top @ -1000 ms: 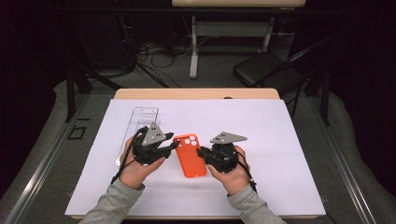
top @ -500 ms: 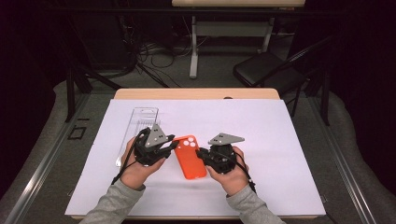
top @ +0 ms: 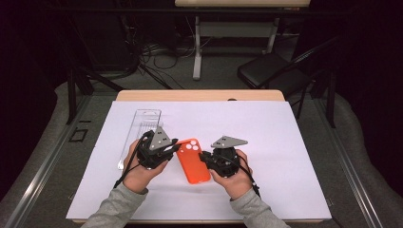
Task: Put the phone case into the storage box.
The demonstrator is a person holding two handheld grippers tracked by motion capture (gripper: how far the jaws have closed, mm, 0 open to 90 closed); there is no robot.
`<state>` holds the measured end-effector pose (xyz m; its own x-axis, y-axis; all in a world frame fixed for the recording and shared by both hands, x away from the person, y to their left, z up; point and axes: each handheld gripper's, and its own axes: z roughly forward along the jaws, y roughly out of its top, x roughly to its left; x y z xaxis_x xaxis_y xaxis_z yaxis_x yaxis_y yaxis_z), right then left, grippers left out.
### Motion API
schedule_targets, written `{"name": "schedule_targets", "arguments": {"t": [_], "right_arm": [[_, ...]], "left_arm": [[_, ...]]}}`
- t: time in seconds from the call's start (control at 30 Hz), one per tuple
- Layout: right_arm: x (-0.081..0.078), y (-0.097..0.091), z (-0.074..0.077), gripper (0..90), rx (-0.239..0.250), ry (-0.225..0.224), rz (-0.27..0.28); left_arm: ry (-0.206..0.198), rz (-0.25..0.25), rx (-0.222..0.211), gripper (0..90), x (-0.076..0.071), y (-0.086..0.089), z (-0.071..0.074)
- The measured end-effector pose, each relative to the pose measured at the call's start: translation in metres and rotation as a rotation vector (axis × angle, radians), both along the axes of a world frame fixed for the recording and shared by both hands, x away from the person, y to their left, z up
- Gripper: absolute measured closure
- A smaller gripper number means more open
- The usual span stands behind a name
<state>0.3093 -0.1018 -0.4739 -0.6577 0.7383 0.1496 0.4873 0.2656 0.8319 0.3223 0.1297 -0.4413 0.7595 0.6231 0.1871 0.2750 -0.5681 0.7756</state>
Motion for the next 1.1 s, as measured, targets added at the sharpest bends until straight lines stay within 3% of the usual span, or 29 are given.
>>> {"name": "schedule_targets", "arguments": {"t": [0.73,1.1], "right_arm": [[-0.0002,0.0003,-0.0009,83.3,0.012,0.005,-0.001],[0.0004,0.0006,-0.0022,83.0,0.027,0.009,0.000]], "left_arm": [[-0.034,-0.016,0.026,81.0,-0.0005,0.0000,0.0005],[-0.024,-0.015,0.023,81.4,-0.0004,0.0011,0.0016]]}}
